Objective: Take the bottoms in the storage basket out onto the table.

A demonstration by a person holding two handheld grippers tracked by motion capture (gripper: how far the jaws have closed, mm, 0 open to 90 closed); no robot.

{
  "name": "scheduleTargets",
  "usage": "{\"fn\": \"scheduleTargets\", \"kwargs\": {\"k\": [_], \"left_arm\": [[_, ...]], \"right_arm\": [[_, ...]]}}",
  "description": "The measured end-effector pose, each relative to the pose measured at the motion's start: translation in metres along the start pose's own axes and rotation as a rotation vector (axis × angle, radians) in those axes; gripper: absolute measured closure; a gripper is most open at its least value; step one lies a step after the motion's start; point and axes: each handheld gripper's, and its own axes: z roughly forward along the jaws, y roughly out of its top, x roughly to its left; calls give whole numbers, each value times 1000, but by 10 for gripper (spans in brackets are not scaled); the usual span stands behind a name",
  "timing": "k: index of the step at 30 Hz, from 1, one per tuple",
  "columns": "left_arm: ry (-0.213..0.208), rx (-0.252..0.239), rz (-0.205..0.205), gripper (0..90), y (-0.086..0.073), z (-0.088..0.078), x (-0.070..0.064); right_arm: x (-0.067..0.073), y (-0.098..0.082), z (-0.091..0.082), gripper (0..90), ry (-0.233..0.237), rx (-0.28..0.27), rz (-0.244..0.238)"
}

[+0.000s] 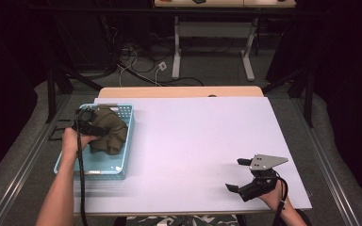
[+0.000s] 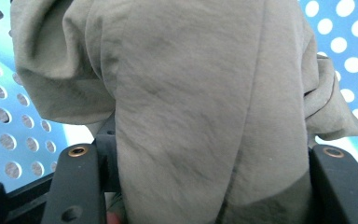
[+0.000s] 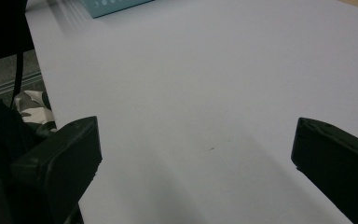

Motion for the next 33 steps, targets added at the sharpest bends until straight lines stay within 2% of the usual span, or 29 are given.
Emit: {"fn": "scheduleTargets", "kwargs": {"k": [12,33], "left_arm": [[-2,-21,11,387,-5,-9,4],[3,-69,31,385,-6,-24,0]], "right_arm": [[0,0,0,14,-5,2,-1],[0,0,0,14,-3,0,-2]]}}
